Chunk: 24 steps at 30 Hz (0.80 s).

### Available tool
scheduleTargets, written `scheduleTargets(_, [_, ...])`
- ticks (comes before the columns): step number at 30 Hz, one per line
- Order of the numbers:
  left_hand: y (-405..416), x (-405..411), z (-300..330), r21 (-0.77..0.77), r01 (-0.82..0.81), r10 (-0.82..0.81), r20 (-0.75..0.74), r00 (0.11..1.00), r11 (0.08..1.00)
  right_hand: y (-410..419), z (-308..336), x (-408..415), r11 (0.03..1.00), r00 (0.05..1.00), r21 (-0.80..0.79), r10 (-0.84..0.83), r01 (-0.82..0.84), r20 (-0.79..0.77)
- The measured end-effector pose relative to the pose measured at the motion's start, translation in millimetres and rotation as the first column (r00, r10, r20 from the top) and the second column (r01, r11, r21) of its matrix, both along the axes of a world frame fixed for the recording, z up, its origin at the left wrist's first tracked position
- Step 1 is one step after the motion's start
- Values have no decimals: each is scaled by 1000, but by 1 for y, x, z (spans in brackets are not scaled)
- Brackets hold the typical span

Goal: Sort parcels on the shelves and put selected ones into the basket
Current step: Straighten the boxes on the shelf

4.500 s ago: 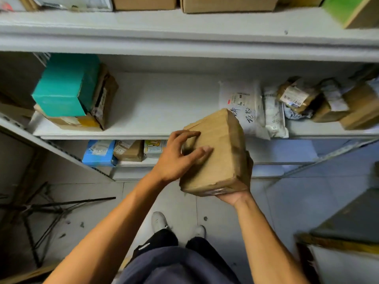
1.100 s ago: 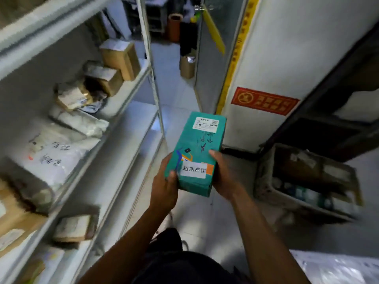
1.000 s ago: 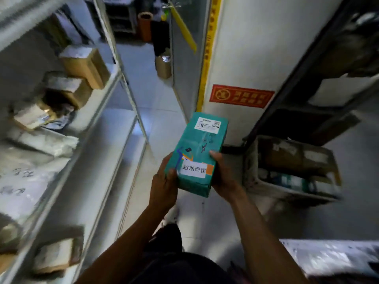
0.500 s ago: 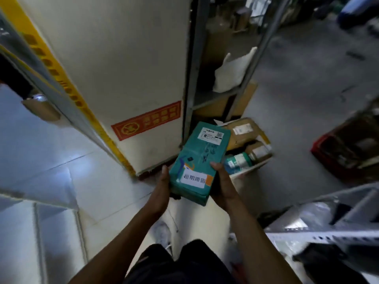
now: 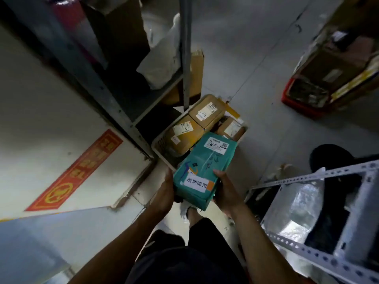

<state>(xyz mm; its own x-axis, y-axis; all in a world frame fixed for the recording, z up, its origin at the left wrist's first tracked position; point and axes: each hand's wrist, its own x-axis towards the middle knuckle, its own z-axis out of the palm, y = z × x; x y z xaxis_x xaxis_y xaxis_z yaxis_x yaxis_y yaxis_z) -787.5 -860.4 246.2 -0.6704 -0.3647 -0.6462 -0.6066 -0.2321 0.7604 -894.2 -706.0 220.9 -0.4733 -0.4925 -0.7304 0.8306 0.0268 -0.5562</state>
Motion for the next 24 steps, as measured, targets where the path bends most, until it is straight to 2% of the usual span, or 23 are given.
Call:
scheduleTargets(8, [-23,-122,-47,50,109,-117,200,973,993,-4,-50,-106,986,993,167,-33,13,113])
scheduleTargets(15, [-45,-184,-129,148,223,-258,294,920,963,-9,-124,-154,964,974,252,-134,85,185])
scheduleTargets(20, [-70,-207,-195,217,451,-496,255,830,866,-22,-195,-159,944,961,297,-206,146,184])
scheduleTargets(24, [-92,-217,-236,343,422,-515,247,821,839,-38,-238,-155,941,934,287,-256,181,249])
